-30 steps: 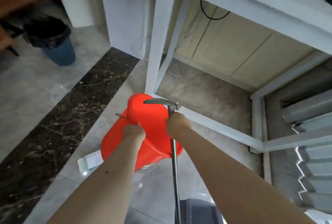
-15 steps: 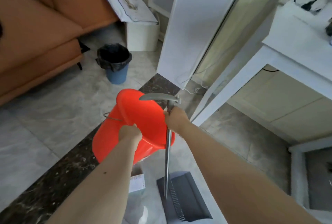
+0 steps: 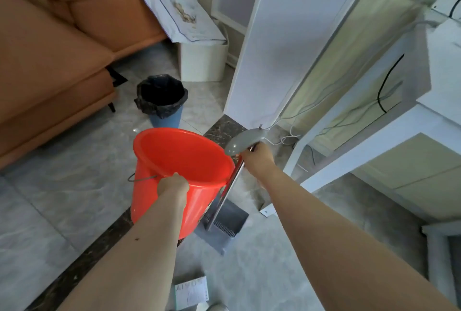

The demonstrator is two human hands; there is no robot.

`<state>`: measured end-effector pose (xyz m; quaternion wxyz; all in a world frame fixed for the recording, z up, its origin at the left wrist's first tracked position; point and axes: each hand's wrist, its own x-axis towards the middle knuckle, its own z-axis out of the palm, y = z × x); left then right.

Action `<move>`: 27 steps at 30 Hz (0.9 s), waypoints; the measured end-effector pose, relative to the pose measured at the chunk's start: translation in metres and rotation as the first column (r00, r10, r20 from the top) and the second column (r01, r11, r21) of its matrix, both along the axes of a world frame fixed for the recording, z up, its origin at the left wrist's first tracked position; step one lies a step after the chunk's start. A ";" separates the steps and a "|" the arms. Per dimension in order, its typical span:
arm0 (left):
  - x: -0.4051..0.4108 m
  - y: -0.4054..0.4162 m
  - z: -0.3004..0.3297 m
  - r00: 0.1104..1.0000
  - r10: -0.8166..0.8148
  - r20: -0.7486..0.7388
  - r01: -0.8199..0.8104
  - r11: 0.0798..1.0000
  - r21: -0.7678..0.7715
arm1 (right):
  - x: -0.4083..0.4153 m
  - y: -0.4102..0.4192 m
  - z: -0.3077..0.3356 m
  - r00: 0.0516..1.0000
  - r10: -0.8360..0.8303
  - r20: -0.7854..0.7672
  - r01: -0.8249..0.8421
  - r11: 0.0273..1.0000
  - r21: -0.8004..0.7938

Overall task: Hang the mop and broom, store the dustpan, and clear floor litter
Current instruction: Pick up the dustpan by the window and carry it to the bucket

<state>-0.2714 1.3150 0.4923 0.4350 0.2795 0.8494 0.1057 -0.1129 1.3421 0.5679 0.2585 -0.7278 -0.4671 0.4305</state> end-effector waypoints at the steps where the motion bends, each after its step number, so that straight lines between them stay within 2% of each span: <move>1: 0.005 0.011 -0.002 0.998 0.053 0.017 -0.052 0.998 -0.038 | 0.004 0.011 -0.004 0.999 -0.035 -0.008 0.035 0.999 -0.006; 2: 0.011 0.024 -0.009 0.992 0.115 0.052 -0.113 0.993 -0.035 | 0.007 0.022 -0.007 0.996 -0.080 -0.026 0.080 0.997 -0.014; 3: 0.017 0.035 -0.016 0.957 0.231 0.177 -0.237 0.971 0.013 | 0.010 0.032 -0.011 0.987 -0.139 -0.079 0.138 0.990 -0.010; 4: 0.020 0.048 -0.018 0.865 0.394 0.309 -0.405 0.914 -0.032 | 0.014 0.044 -0.016 0.955 -0.223 -0.195 0.222 0.975 -0.031; 5: 0.024 0.054 -0.020 0.775 0.505 0.381 -0.526 0.848 -0.053 | 0.017 0.054 -0.020 0.875 -0.332 -0.353 0.325 0.942 -0.081; 7: 0.032 0.074 -0.034 0.776 0.510 0.372 -0.525 0.848 -0.070 | 0.024 0.072 -0.027 0.729 -0.462 -0.504 0.435 0.882 -0.179; 10: 0.037 0.111 -0.054 0.794 0.467 0.390 -0.471 0.877 -0.093 | 0.031 0.103 -0.044 0.615 -0.501 -0.608 0.468 0.853 -0.230; 11: 0.039 0.123 -0.060 0.794 0.472 0.383 -0.466 0.877 -0.115 | 0.033 0.112 -0.048 0.549 -0.517 -0.656 0.484 0.837 -0.255; 13: 0.042 0.145 -0.070 0.814 0.435 0.385 -0.428 0.897 -0.108 | 0.036 0.131 -0.056 0.468 -0.551 -0.691 0.525 0.802 -0.284; 15: 0.047 0.168 -0.077 0.831 0.369 0.416 -0.386 0.921 -0.047 | 0.041 0.152 -0.061 0.442 -0.596 -0.671 0.575 0.762 -0.298; 18: 0.056 0.209 -0.084 0.855 0.320 0.409 -0.333 0.942 -0.041 | 0.050 0.186 -0.068 0.461 -0.624 -0.631 0.643 0.725 -0.247; 21: 0.062 0.259 -0.096 0.877 0.275 0.394 -0.270 0.960 -0.070 | 0.057 0.224 -0.073 0.392 -0.618 -0.681 0.682 0.692 -0.235; 23: 0.065 0.274 -0.101 0.883 0.253 0.396 -0.250 0.966 -0.060 | 0.062 0.238 -0.071 0.469 -0.593 -0.655 0.671 0.721 -0.172; 27: 0.075 0.321 -0.118 0.897 0.197 0.395 -0.197 0.980 -0.042 | 0.083 0.286 -0.078 0.699 -0.608 -0.377 0.664 0.747 0.028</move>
